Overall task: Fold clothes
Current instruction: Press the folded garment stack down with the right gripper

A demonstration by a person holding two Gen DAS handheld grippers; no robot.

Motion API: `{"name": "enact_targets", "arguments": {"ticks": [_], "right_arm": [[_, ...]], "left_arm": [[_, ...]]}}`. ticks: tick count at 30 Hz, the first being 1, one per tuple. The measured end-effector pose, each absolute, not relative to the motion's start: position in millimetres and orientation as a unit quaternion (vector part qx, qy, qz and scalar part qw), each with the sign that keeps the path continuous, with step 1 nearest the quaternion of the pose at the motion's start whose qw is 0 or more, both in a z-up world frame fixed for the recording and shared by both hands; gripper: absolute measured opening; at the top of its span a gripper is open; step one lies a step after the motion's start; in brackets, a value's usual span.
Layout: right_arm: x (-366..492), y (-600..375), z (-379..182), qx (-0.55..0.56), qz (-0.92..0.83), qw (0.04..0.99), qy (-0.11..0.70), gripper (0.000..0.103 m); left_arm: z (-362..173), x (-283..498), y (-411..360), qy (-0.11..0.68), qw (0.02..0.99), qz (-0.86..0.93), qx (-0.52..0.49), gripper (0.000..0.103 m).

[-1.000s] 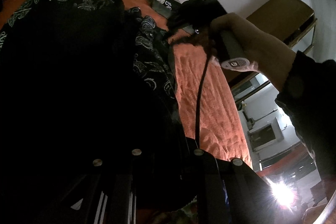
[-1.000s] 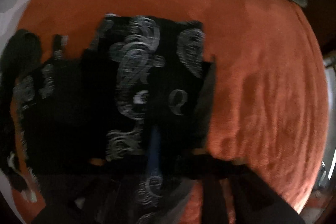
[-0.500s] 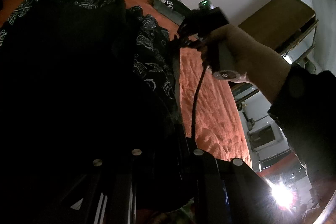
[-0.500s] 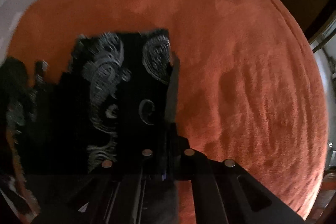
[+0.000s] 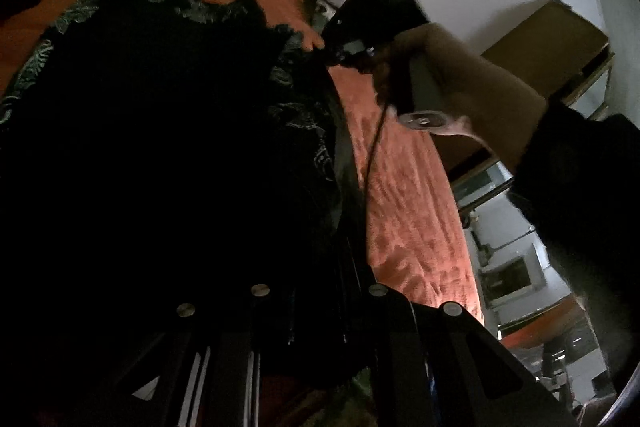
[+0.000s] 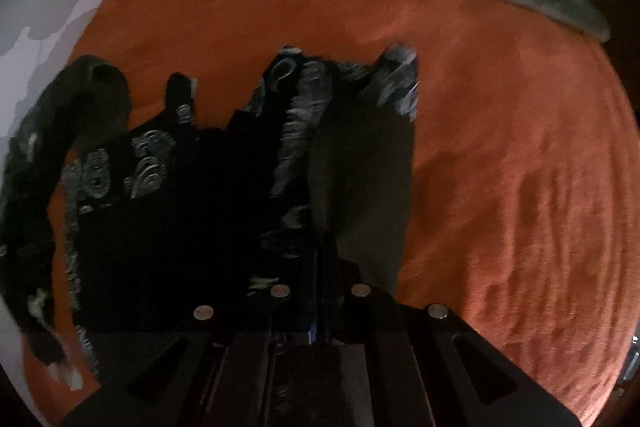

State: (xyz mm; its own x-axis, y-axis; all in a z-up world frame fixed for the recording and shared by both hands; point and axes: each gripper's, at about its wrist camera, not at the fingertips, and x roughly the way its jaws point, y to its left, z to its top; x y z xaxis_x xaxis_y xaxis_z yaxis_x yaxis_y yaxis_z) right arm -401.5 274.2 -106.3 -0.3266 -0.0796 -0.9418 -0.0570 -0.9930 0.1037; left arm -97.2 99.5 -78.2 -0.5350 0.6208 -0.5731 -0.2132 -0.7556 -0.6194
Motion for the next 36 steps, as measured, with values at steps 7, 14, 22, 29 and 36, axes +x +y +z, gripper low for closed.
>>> {"name": "enact_targets", "arguments": {"ticks": [7, 14, 22, 29, 36], "right_arm": [[-389.3, 276.4, -104.2, 0.621, -0.776, 0.047, -0.098, 0.009], [-387.3, 255.4, -124.9, 0.669, -0.740, 0.049, -0.039, 0.081], [-387.6, 232.1, -150.9, 0.704, -0.707, 0.027, 0.054, 0.081], [-390.9, 256.1, -146.6, 0.675, -0.738, -0.006, -0.002, 0.006], [-384.8, 267.6, -124.3, 0.652, -0.757, 0.018, -0.033, 0.004]], "left_arm": [[-30.6, -82.2, 97.6, -0.190, 0.274, 0.872, -0.357, 0.015], [-41.4, -76.0, 97.4, -0.171, 0.267, 0.869, -0.379, 0.015], [-80.7, -90.3, 90.3, -0.204, 0.255, 0.831, -0.451, 0.017], [-101.2, -103.1, 52.6, -0.280, 0.232, 0.807, -0.465, 0.036], [-117.4, -107.5, 19.1, -0.363, 0.206, 0.786, -0.456, 0.042]]}}
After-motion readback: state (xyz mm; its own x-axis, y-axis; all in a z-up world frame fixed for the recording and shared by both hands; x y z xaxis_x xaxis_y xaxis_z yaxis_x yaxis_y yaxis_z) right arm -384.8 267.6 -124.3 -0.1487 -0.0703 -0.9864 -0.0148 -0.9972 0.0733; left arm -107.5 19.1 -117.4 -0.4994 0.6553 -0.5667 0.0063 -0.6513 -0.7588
